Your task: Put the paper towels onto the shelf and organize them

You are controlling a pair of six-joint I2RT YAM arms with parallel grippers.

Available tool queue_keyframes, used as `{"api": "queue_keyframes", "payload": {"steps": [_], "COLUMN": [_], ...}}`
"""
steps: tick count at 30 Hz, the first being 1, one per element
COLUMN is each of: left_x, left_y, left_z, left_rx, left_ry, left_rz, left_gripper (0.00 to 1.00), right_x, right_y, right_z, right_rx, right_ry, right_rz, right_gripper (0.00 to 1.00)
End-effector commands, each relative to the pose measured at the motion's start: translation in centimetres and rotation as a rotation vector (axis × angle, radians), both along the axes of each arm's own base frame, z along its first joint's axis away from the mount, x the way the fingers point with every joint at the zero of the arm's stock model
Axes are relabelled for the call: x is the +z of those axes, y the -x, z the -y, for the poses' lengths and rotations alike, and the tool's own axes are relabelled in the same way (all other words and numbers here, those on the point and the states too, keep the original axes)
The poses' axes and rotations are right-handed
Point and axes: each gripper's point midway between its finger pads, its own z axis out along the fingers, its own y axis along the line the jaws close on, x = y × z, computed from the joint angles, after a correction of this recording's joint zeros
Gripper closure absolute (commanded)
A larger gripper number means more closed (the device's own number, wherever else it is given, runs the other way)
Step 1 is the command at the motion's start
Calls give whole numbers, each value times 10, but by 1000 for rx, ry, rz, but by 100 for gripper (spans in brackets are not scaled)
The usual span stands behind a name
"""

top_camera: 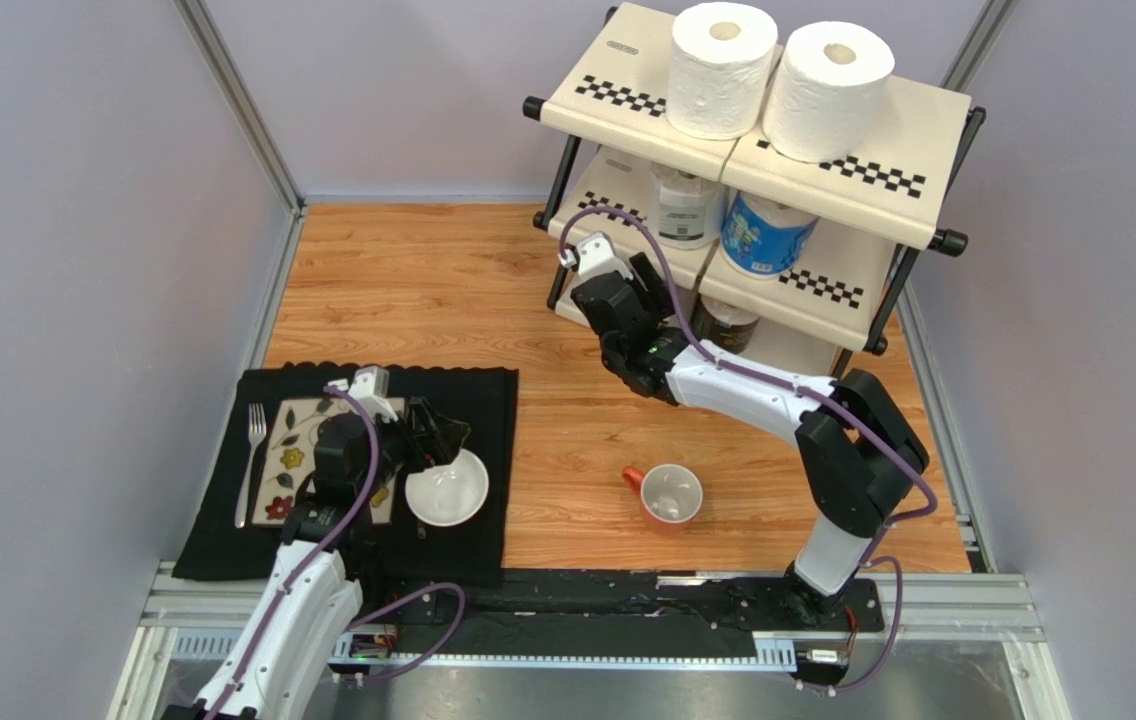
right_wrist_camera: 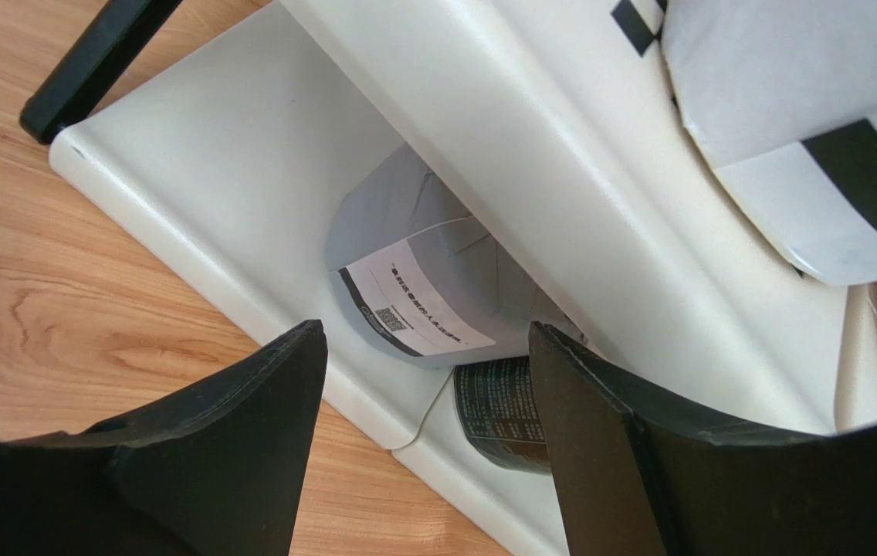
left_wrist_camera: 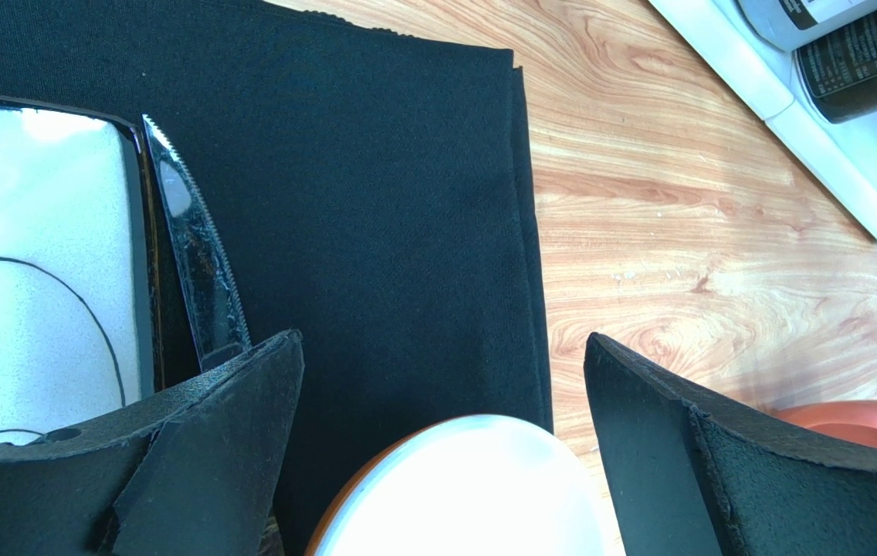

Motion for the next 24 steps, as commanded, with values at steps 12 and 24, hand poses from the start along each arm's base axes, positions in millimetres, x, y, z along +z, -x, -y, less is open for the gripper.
{"api": "queue_keyframes", "payload": {"steps": [12, 24], "left_x": [21, 60], "left_y": [-5, -8], "left_z": [-2, -11], "left_rx": [17, 22], "left_ry": [7, -72], "left_rz": [39, 61], "left_gripper": [1, 1], "right_x": [28, 116], "right_y": [82, 203], "right_z": [-62, -64], "right_rx": [312, 606], "right_ry": [-300, -667], "right_rz": [-102, -135], "right_gripper": [29, 20]}}
